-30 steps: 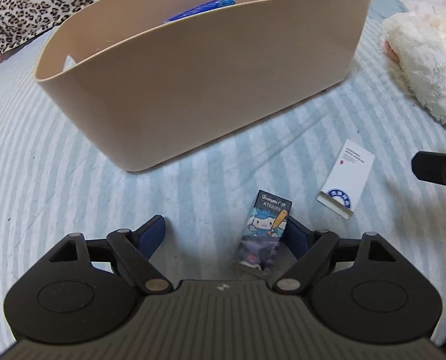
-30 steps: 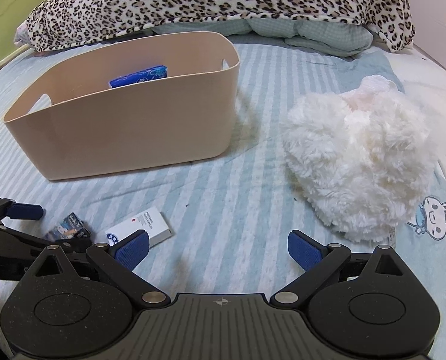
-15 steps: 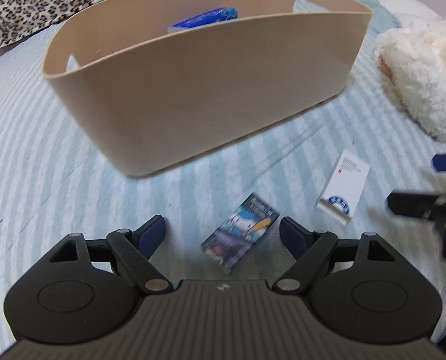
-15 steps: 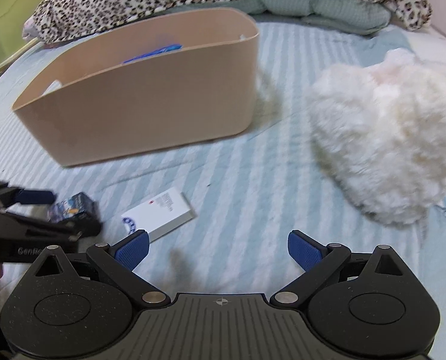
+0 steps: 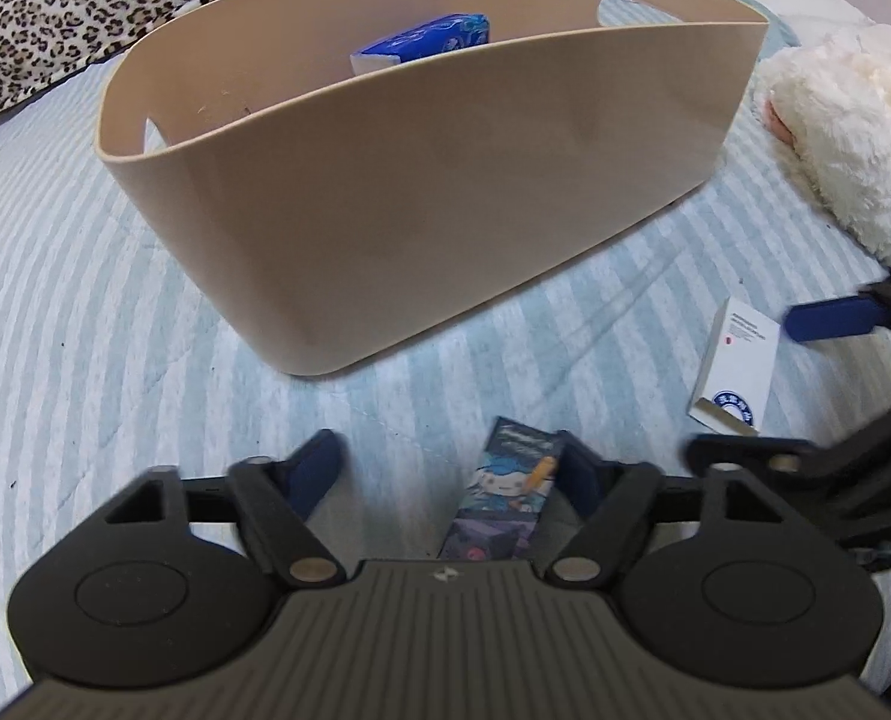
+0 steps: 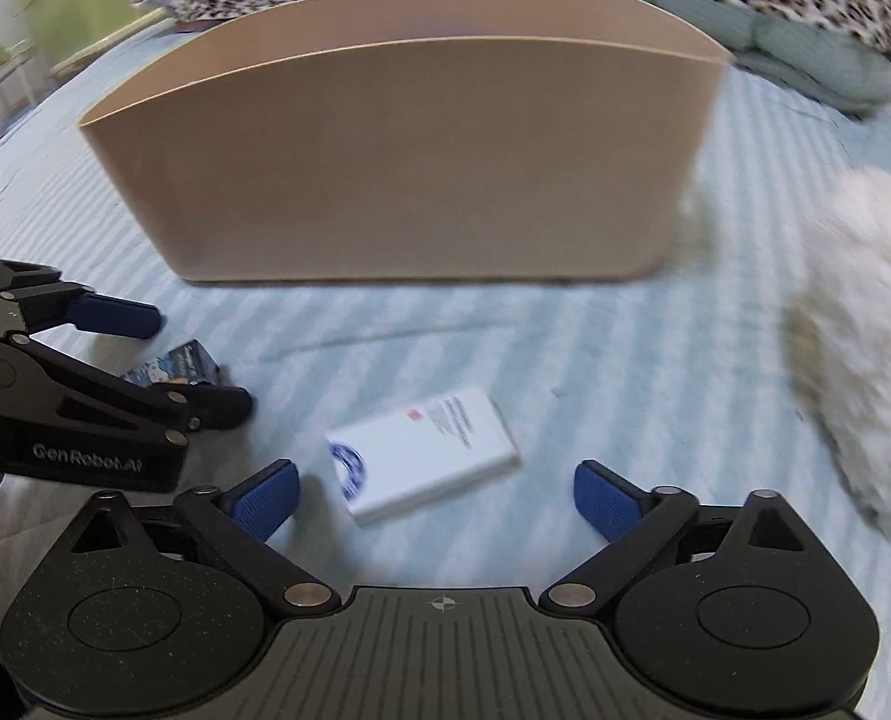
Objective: Organize objects
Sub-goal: 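Grasp the white medicine box with the right tool while the left tool grasps the cartoon card box, then lower both boxes into the basket and open both tools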
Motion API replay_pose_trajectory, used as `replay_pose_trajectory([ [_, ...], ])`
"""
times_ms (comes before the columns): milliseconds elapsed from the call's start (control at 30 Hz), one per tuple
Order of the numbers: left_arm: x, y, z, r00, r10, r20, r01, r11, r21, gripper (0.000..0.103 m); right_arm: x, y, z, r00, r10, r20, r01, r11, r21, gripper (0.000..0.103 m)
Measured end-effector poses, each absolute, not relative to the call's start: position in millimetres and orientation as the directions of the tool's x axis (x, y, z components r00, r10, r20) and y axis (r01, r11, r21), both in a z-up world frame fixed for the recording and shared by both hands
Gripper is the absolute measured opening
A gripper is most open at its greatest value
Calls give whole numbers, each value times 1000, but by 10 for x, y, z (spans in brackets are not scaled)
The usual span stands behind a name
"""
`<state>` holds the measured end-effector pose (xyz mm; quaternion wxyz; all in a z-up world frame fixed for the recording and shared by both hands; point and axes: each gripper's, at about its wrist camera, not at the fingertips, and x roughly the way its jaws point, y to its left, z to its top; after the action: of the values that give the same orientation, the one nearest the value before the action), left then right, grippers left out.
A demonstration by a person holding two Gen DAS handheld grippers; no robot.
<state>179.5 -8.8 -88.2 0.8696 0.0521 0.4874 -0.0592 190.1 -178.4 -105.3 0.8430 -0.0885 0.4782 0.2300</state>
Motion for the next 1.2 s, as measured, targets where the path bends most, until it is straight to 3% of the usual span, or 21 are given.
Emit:
replay_pose_trajectory([
  [133, 1746, -108, -841, 527, -80, -846, 188, 982, 24, 31, 1908, -1687, -1078, 452, 307, -837, -496, 867, 49, 64],
  [167, 1741, -107, -837, 528, -85, -845, 186, 982, 17, 25, 1905, -1692, -1069, 455, 311, -834, -494, 868, 55, 62],
  [567, 1555, -36, -520, 589, -81, -804, 147, 989, 9, 25, 1706, -1820, -751, 523, 323, -789, -464, 884, 54, 61],
  [900, 1435, 52, 164, 731, -64, -680, 117, 993, 32, 25, 1745, -1921, -51, 670, 362, -648, -423, 904, 68, 61],
  [1200, 1875, 172, 482, 795, 1, -606, 51, 996, 68, 25, 2216, -1859, 338, 752, 368, -547, -389, 918, 82, 61],
])
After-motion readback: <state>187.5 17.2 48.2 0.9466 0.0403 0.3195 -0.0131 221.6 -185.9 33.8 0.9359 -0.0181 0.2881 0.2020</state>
